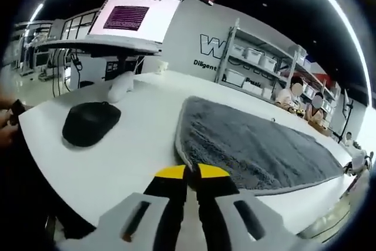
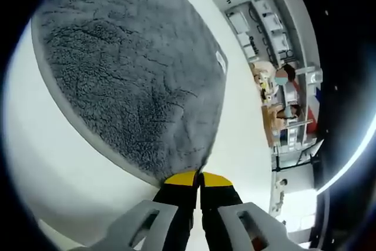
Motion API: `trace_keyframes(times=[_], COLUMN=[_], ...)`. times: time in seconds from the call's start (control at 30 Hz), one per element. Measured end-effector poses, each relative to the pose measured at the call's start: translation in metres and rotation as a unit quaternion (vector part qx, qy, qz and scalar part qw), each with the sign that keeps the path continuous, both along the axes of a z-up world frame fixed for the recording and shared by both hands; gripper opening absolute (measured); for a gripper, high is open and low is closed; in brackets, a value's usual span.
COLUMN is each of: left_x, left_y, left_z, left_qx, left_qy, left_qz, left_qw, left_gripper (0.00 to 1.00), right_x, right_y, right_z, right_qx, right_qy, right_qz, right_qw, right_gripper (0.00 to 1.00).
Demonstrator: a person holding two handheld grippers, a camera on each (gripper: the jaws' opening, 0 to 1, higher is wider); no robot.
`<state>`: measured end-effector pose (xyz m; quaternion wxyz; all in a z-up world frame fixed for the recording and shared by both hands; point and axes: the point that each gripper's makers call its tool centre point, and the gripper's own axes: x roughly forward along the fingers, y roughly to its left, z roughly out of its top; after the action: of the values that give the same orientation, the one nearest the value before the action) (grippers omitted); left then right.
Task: Open the folded towel by lifting each exposed corner and separating the folded layers until the towel lies flat within the target outline without major curled edges
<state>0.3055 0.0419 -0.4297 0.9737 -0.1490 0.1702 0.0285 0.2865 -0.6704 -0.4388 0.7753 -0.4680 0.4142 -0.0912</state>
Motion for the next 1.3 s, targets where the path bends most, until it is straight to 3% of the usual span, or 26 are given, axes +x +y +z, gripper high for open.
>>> trace_keyframes(times=[0.13, 0.37, 0.97, 1.3], left_x=[0.0, -0.002, -0.014, -0.027], left_y=[0.0, 0.001, 0.009, 0.015], left_z=[-0.003, -0.005, -0.005, -0.006], left_qx=[0.063, 0.133, 0.138, 0.129], left_qy=[0.02, 0.051, 0.076, 0.086], left_qz=[-0.009, -0.005, 0.008, 0.016], left_qw=[0.9978, 0.9897, 0.9875, 0.9877], left_gripper=[0.02, 0.02, 0.01, 0.02], right_x=[0.0, -0.001, -0.003, -0.009], right_y=[0.0, 0.001, -0.002, -0.004], right_z=[0.0, -0.001, -0.002, -0.002], right_qx=[-0.004, -0.017, -0.031, -0.019], right_qy=[0.002, 0.004, 0.01, 0.008], right_qz=[0.004, 0.007, 0.004, 0.011], right_qw=[1.0, 0.9998, 0.9995, 0.9997], right_gripper=[0.0, 0.0, 0.0, 0.0])
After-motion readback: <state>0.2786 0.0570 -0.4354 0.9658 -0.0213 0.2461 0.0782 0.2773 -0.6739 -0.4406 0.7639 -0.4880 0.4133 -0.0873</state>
